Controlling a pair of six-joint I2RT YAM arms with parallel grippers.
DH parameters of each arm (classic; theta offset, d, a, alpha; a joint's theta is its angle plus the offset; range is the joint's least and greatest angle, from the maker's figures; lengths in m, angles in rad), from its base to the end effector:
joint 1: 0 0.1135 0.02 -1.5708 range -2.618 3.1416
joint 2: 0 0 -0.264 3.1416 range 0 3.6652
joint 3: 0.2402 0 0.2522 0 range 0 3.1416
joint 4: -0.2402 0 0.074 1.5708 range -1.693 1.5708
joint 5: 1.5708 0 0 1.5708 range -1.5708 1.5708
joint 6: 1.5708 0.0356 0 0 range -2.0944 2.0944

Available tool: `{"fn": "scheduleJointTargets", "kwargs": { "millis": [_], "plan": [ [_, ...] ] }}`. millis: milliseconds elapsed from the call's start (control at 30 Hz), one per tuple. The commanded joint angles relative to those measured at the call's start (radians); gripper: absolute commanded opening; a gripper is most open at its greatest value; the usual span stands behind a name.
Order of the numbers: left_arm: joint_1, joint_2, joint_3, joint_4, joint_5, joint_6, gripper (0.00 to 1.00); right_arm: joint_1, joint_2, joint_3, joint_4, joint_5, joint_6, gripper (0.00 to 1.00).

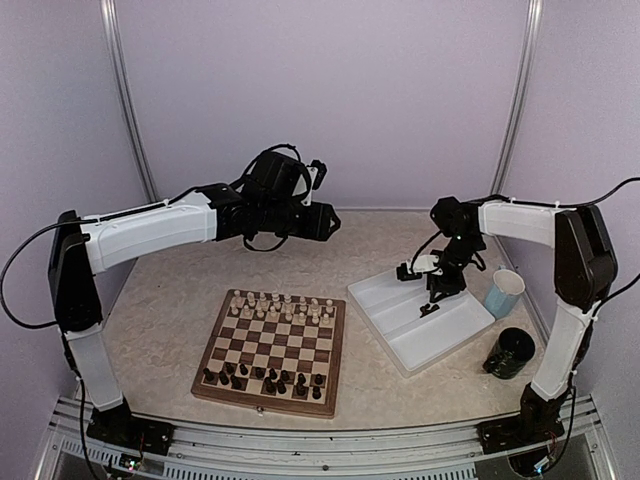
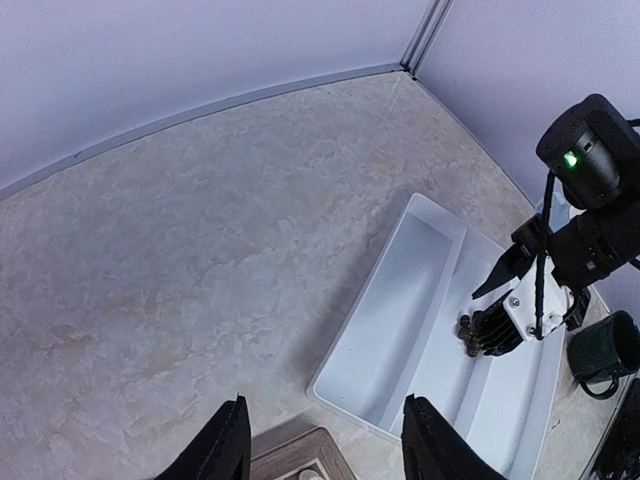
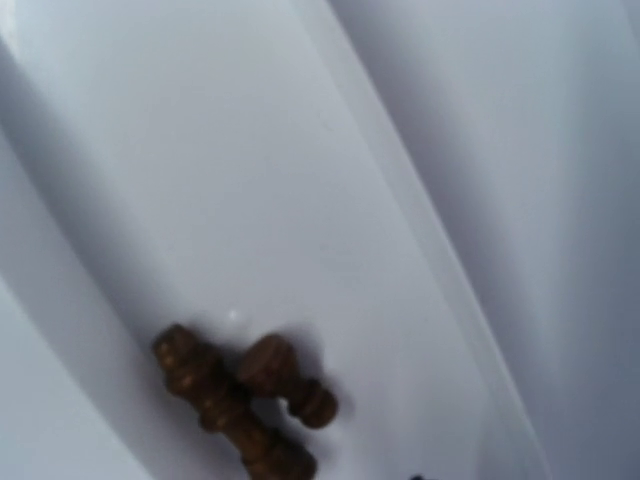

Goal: Set up the chess pieces on the board
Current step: Pick up the storage box.

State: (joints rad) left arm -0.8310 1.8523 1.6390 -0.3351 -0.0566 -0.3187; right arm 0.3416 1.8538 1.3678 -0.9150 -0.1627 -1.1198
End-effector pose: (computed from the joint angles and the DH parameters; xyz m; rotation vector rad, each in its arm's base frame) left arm 0.2974 -0.3228 0.3168 0.5192 2.1189 -0.6135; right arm 0.3342 0.1250 0.1981 -1.9642 2.1614 0.1260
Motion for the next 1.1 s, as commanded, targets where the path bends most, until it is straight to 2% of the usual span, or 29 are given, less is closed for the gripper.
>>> {"fn": "scheduleJointTargets", "kwargs": {
  "millis": [0, 467, 700, 933, 1067],
  "plan": [
    [0.001, 0.024, 0.030, 0.041, 0.069, 0.036, 0.52, -0.009, 0.057, 0.045, -0.032, 0.020, -0.085, 0.38],
    [0.003, 0.030, -0.010, 0.055, 0.105, 0.013, 0.51, -0.008, 0.135, 0.059, -0.027, -0.001, -0.106, 0.36],
    [0.002, 0.023, -0.014, 0.058, 0.116, -0.005, 0.51, -0.004, 0.191, 0.092, -0.044, -0.029, -0.080, 0.21],
    [0.002, 0.025, -0.031, 0.083, 0.146, -0.033, 0.51, -0.005, 0.192, 0.065, -0.032, -0.051, -0.069, 0.22],
    [0.001, 0.017, -0.046, 0.097, 0.153, -0.048, 0.51, -0.005, 0.183, 0.064, -0.036, -0.075, -0.051, 0.16]
  ]
}}
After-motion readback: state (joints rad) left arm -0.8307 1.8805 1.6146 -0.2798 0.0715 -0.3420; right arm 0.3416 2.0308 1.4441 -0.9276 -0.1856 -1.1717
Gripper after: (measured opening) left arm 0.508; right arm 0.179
